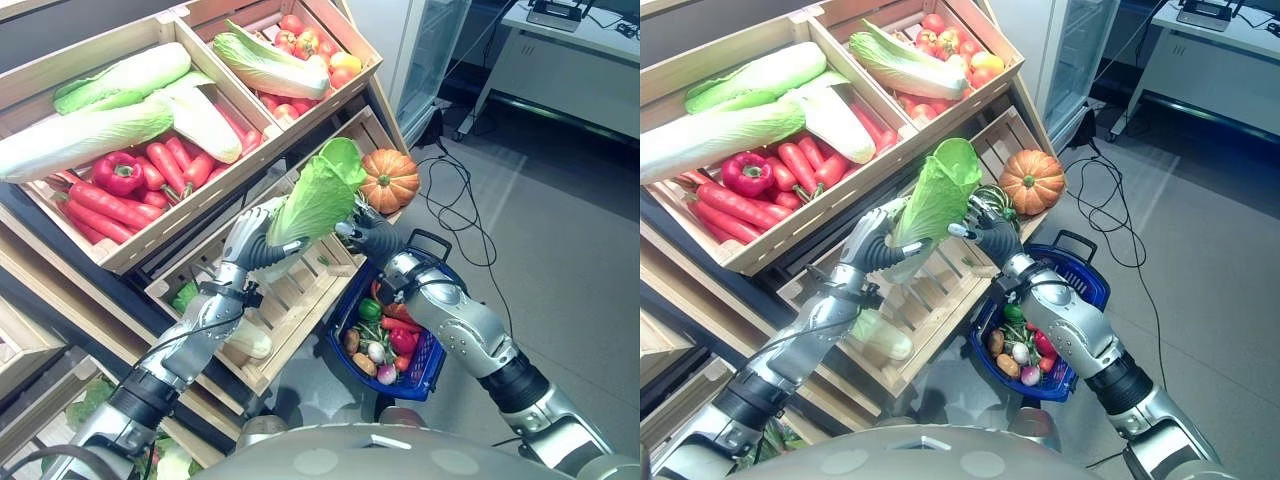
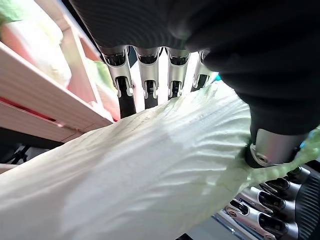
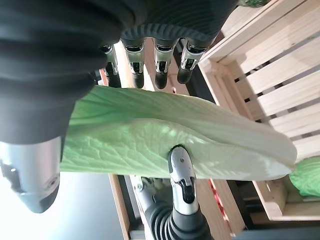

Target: Pick up fruits and vegetables into the basket

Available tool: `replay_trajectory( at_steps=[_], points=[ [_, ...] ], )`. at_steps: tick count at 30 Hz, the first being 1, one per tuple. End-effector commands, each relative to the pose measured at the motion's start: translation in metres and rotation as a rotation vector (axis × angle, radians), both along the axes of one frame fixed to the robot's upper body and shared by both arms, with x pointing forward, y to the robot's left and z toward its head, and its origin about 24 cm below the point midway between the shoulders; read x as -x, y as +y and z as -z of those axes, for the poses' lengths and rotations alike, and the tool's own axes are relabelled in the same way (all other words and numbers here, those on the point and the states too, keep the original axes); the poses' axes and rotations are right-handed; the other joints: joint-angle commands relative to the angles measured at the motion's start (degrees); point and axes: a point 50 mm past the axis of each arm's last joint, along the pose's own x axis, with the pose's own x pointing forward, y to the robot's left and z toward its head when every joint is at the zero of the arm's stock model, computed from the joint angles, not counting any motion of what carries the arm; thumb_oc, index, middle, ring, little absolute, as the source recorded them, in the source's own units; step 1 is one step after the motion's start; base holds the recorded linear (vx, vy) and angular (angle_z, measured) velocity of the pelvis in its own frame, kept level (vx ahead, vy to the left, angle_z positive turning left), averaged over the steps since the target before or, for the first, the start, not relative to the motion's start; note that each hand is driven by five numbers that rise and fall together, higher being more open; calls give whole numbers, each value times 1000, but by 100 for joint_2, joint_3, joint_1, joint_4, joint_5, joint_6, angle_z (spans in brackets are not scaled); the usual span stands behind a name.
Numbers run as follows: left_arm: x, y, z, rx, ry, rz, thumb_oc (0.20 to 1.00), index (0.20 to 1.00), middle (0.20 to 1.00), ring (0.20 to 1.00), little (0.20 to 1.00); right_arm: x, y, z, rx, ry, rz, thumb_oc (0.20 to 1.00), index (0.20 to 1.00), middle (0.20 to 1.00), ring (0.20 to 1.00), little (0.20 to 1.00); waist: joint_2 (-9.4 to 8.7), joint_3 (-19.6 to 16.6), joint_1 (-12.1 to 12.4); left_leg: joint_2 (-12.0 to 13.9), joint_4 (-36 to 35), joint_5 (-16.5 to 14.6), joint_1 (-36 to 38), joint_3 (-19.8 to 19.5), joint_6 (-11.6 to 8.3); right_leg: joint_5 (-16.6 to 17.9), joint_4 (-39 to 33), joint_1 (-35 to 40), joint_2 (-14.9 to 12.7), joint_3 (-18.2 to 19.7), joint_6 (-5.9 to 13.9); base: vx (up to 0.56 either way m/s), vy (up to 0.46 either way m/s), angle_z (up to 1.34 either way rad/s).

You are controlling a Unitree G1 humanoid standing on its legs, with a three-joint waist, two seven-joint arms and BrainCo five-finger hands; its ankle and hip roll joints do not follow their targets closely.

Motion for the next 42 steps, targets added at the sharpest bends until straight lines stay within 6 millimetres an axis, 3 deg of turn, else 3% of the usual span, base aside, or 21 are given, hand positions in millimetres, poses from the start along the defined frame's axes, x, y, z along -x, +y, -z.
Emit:
replay_trajectory(
  at_steps=[1,9,24,26,37,38,39,42],
  points=[
    [-13,-41,-59,-37,-358,171,200,200,200,200,200,1,30,-23,-80,-93,-96,1000,1000,1000,1000,1000,-222,44,38,-35,131,-481,-82,398,341,-614,234,353,-470,5,533,0,0,0],
    [-19,-52,-62,-251,-480,133,200,200,200,200,200,-5,26,-12,30,-107,-59,1000,1000,1000,1000,1000,-209,35,-99,-43,114,-510,-41,445,355,-622,237,337,-467,56,553,0,0,0],
    [-26,-72,-42,-420,-350,163,200,200,200,200,200,2,44,-9,17,-117,-216,1000,1000,1000,1000,1000,-186,66,-150,-62,84,-498,-42,454,387,-608,223,315,-472,117,587,-5,8,-4],
    [-25,-75,-39,-425,-338,180,200,200,200,200,200,2,47,-11,-9,-125,-224,200,200,200,200,200,-191,73,-121,-63,86,-498,-50,434,385,-611,223,319,-478,102,588,0,0,0],
    [-22,-81,-35,-424,-308,195,200,200,200,200,200,-2,57,-26,-82,-164,-152,200,200,200,200,200,-178,121,-50,-49,84,-508,-74,409,376,-627,211,317,-492,55,591,0,-3,2],
    [-22,-79,-34,-423,-307,188,416,416,416,416,416,-3,55,-28,-83,-174,-130,200,200,200,200,200,-175,123,-49,-49,75,-507,-64,410,377,-627,210,320,-488,59,589,0,0,0],
    [-21,-78,-34,-424,-307,182,485,485,485,485,485,-4,53,-31,-84,-184,-105,200,200,200,200,200,-172,126,-47,-47,71,-508,-59,409,380,-629,212,321,-486,61,589,0,0,0],
    [-20,-76,-31,-419,-288,172,586,586,586,586,586,-6,47,-34,-96,-192,-59,200,200,200,200,200,-162,134,-56,-41,58,-507,-49,421,377,-635,211,326,-487,60,588,0,0,0]
  ],
)
